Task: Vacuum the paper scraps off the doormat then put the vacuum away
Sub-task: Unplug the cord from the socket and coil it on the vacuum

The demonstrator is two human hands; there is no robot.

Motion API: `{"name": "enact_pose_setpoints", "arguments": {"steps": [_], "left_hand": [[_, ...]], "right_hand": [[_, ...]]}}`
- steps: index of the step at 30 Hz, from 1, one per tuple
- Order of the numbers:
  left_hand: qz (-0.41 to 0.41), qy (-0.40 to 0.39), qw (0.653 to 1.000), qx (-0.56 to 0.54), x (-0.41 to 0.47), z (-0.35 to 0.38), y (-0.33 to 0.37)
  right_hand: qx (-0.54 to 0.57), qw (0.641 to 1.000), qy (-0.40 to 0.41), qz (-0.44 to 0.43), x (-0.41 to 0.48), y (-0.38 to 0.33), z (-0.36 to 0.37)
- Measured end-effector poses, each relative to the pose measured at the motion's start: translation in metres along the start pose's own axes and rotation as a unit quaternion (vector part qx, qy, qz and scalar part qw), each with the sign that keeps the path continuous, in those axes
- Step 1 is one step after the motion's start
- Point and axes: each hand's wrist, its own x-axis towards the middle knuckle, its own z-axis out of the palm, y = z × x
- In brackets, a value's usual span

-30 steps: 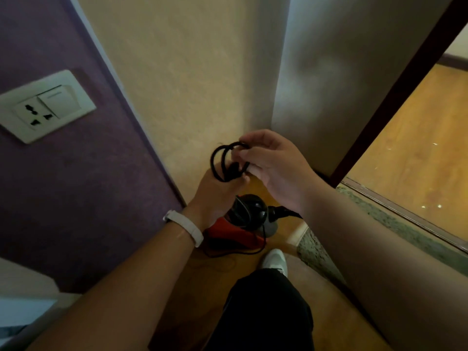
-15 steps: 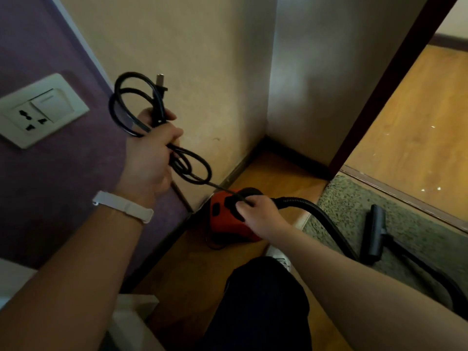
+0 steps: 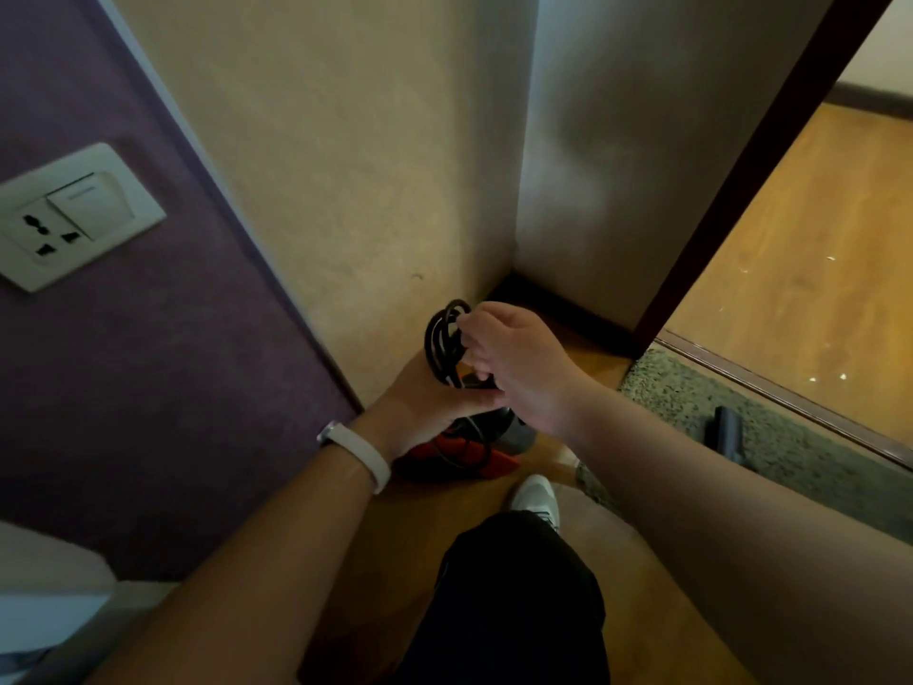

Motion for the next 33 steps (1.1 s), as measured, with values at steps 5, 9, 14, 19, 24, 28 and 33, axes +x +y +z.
{"name": "enact_pose_setpoints", "arguments": {"steps": [5, 9, 14, 19, 24, 28, 33], "left_hand": [[0.041, 0.006, 0.998, -0.040, 0.007, 0.016, -0.004], [0.044, 0.044, 0.998, -0.014, 0.014, 0.022, -0.010], [-0.019, 0.091, 0.994, 0.051, 0.029, 0.016, -0.020], [-0.023, 0.199, 0.980, 0.003, 0.061, 0.014, -0.024], [-0.020, 0.282, 0.943, -0.173, 0.092, 0.005, -0.015], [0.006, 0.256, 0.928, -0.270, 0.099, -0.011, -0.019], [0.007, 0.284, 0.915, -0.288, 0.102, -0.038, -0.049]], "right_hand": [[-0.053, 0.998, 0.009, -0.033, -0.002, 0.003, -0.005], [-0.095, 0.993, 0.032, -0.056, -0.005, 0.006, -0.009], [-0.127, 0.987, 0.043, -0.091, -0.002, 0.015, -0.024], [-0.110, 0.991, 0.038, -0.061, 0.026, 0.059, -0.049], [-0.239, 0.968, -0.071, 0.017, 0.062, 0.137, -0.052], [-0.250, 0.961, -0.118, 0.024, 0.083, 0.174, -0.024], [-0.198, 0.974, -0.093, 0.061, 0.108, 0.196, -0.006]]}}
